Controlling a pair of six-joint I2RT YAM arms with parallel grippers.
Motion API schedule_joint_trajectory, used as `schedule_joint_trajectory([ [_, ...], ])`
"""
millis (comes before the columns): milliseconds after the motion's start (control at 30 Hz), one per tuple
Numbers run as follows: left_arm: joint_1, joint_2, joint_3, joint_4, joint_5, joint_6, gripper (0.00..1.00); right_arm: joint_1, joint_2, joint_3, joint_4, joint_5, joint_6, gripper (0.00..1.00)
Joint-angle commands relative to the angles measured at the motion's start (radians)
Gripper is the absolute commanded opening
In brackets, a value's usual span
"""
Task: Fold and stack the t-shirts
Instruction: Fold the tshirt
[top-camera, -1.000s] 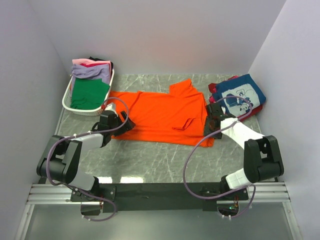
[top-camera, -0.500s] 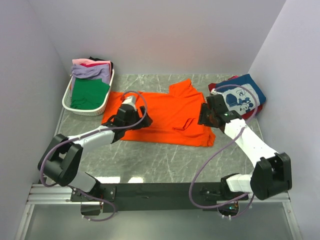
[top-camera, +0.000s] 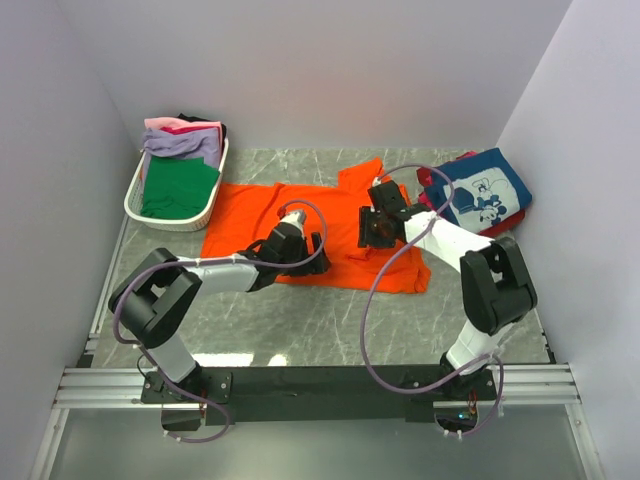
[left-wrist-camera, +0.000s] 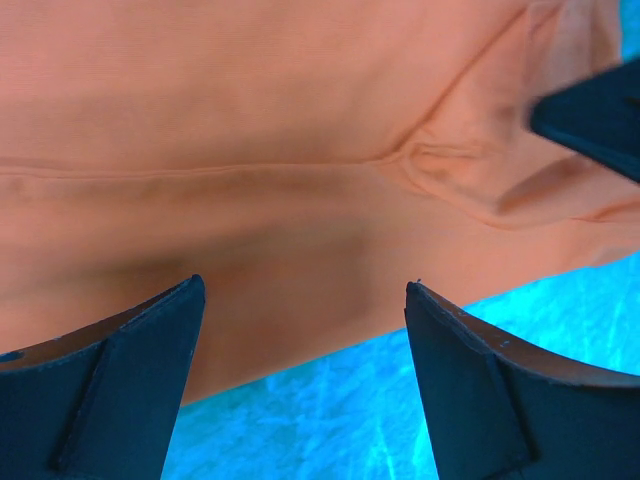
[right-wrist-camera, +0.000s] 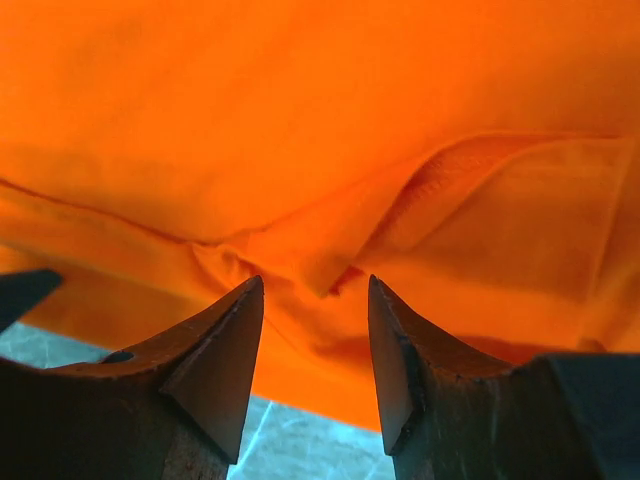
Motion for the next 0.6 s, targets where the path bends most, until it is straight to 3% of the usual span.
schedule_joint_trajectory([
  [0, -0.017, -0.014, 0.004, 0.054, -0.013, -0.025, 0.87, 0.019, 0.021, 0.055, 0.028, -0.014, 0.009, 0.53],
  [567, -0.039, 0.003, -0.047, 0.065, -0.022, -0.033, 0.88, 0.048, 0.052, 0.001, 0.020, 0.026, 0.049, 0.52],
])
